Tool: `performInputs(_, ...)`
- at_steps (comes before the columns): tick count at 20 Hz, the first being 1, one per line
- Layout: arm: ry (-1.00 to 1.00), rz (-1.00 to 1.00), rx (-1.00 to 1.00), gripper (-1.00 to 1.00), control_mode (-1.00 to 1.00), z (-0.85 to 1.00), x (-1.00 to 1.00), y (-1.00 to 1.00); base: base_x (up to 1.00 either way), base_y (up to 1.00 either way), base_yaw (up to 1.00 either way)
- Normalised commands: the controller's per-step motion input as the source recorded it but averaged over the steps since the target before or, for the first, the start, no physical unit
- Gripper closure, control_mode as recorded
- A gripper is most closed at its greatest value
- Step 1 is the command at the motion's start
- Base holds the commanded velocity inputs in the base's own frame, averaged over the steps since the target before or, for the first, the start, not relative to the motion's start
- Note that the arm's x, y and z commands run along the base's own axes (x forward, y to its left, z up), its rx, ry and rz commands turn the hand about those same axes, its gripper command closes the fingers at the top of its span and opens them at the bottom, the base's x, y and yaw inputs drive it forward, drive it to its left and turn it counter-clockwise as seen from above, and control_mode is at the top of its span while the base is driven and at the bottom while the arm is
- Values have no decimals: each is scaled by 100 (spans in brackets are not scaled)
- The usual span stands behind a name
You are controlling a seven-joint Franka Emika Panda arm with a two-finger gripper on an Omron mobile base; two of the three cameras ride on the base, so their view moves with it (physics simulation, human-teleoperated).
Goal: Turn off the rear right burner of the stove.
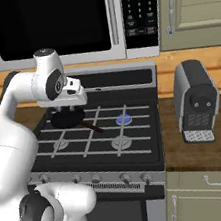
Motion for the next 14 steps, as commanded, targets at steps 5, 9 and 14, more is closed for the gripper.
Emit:
performInputs(5, 0, -10, 4, -100, -100, -47, -53, -53, 0, 0, 0)
performInputs(9, 0, -17, 8, -100, -100, -100, -82, -100, 0, 0, 0)
performInputs(14, -1, -12, 4, -100, -100, -100, -34, -100, 0, 0, 0)
